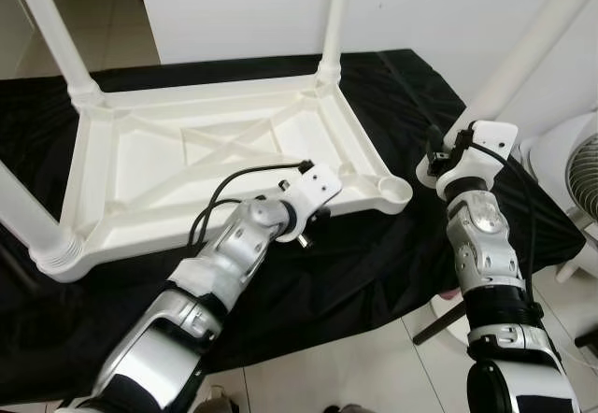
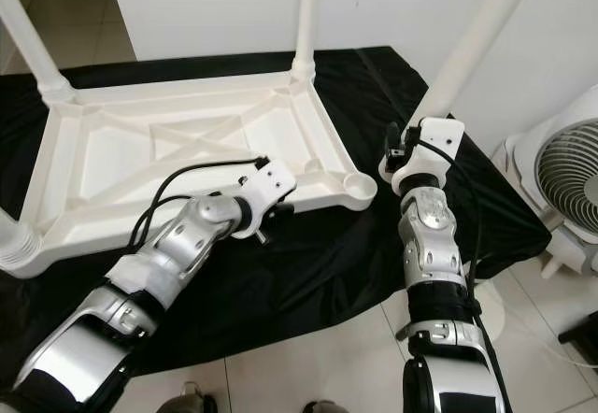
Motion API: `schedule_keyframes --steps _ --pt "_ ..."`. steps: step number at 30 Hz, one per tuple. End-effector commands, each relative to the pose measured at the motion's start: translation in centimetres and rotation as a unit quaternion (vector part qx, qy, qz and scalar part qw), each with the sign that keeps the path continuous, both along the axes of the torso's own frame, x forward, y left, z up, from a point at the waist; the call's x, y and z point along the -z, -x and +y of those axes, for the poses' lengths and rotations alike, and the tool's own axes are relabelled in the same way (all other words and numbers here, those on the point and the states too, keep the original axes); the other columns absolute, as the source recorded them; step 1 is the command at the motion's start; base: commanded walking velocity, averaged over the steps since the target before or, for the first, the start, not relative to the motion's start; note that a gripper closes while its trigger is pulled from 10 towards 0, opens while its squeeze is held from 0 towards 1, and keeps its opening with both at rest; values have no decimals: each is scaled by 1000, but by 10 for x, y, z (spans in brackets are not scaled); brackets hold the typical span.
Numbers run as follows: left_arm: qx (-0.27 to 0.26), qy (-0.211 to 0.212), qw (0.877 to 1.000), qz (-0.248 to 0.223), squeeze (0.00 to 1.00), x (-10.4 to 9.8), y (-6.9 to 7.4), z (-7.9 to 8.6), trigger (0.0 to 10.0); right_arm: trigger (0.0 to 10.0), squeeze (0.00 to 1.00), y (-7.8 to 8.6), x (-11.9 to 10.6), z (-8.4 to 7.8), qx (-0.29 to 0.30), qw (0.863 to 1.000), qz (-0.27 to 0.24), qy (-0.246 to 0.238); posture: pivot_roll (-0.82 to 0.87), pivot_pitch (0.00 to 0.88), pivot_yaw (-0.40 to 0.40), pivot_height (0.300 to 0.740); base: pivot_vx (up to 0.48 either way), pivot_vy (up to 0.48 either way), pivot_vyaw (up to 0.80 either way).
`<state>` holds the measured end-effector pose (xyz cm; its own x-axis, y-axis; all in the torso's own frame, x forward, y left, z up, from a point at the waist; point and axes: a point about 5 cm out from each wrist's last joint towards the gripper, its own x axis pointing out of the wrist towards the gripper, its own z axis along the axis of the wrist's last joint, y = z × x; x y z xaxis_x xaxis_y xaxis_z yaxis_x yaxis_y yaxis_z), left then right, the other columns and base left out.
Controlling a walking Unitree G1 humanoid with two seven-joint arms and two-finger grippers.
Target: Building children table
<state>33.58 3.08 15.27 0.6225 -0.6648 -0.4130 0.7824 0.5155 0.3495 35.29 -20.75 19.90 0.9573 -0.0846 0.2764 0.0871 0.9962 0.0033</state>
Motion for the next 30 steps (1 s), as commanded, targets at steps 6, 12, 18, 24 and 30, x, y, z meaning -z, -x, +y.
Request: schedule_keyframes --steps 6,12,18,24,30 --pt "15 -27 999 22 0 15 15 20 0 10000 0 1 3 -1 1 1000 5 -5 81 73 9 740 0 0 0" --pt "30 -40 999 13 0 17 23 26 10000 10000 0 -2 4 7 -17 1000 12 -1 86 78 -9 740 0 0 0" --pt "81 -39 996 -15 0 9 31 24 10000 10000 0 -4 4 11 -32 999 18 5 86 84 -25 740 0 0 0" --pt "121 -3 992 -24 1000 -3 41 20 10000 10000 0 -6 6 17 -54 998 26 10 89 83 -36 740 0 0 0" --pt "161 27 986 -36 0 -20 51 16 10000 10000 0 -9 9 29 -89 995 37 17 91 81 -42 740 0 0 0"
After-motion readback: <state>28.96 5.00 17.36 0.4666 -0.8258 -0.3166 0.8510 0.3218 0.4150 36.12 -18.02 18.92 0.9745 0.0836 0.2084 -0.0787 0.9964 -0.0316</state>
